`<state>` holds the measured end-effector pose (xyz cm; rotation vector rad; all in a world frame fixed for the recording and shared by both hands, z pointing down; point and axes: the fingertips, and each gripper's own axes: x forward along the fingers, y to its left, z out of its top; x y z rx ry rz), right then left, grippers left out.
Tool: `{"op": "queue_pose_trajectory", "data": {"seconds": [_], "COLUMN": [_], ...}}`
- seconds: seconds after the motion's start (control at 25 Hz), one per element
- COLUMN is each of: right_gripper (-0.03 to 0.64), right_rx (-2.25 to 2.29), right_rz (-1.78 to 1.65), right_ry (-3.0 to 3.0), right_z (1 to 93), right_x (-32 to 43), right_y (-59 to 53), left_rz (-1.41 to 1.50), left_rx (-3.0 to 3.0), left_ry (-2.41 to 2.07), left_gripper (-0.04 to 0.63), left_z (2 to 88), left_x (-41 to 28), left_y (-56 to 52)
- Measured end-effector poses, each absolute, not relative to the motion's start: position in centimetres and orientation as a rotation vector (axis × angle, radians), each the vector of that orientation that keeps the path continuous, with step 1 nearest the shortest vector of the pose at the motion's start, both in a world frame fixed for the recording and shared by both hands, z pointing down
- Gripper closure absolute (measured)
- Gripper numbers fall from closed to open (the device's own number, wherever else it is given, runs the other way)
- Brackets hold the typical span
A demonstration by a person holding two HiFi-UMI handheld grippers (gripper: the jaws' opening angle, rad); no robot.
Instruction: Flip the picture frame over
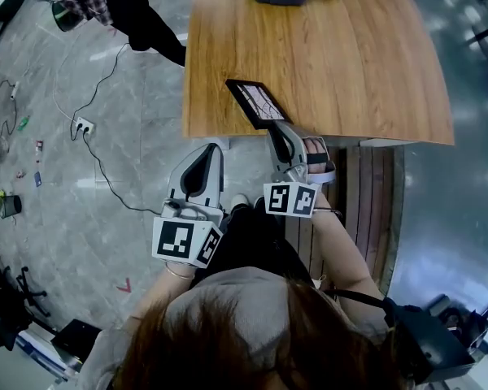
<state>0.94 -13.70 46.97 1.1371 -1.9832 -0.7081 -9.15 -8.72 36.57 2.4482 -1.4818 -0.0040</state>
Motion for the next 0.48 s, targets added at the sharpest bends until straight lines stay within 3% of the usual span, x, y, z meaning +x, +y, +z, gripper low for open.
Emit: {"op": "queue_pose_trajectory", "data": {"seconds": [0.48], "right_gripper": [0.538], "right_rx": [0.925], "right_rz": [-1.000], "right_ry": [-1.718], "right_z": [51.9], "right_x": [0.9], "right_y": [-13.9], "left_rz": [0.012], "left_rx": [2.442], "left_ry": [-1.484], "left_gripper": [0.589], "left_z": [37.3], "left_x": [-9.4], "left_y": [-10.1]}}
